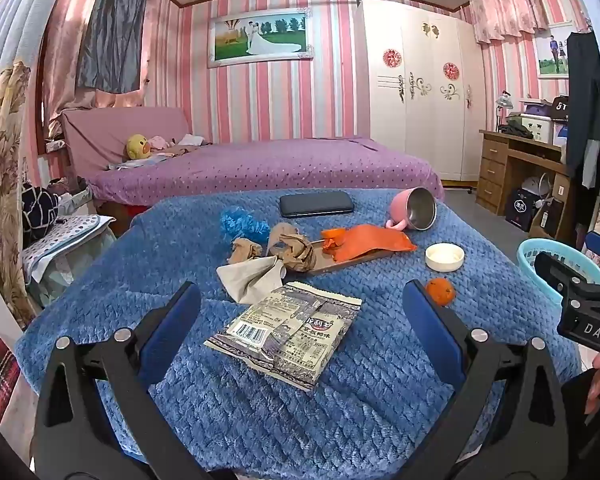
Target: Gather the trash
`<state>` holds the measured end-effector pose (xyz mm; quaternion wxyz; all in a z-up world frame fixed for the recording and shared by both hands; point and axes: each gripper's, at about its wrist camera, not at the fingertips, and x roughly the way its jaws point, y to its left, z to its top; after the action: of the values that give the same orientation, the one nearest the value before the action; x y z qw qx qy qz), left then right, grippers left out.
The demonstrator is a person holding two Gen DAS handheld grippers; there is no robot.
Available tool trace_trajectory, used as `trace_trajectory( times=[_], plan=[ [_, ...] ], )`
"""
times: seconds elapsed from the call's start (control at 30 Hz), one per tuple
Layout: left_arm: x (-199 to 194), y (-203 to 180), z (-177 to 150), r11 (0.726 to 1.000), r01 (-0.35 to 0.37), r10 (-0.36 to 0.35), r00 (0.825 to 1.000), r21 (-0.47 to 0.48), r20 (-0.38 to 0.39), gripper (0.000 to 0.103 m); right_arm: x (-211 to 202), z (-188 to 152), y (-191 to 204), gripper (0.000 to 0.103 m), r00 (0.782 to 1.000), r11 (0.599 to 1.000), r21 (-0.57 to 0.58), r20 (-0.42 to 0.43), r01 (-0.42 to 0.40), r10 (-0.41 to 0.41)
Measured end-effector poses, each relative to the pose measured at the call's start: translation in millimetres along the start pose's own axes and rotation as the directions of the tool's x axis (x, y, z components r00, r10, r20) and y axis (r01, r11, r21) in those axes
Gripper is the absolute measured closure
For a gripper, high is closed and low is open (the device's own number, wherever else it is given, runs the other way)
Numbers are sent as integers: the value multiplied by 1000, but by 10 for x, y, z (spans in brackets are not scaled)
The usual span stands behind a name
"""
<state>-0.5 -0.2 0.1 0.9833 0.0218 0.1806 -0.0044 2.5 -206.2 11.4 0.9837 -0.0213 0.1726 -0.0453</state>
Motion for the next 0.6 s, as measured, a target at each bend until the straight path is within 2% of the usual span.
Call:
trace_trajectory(
  times=[0.6],
  plan=[
    [23, 39, -16, 1000, -2, 2, 1000, -8, -12, 5, -2, -22, 26, 4, 1000, 1000, 1, -4, -1, 1]
  ],
)
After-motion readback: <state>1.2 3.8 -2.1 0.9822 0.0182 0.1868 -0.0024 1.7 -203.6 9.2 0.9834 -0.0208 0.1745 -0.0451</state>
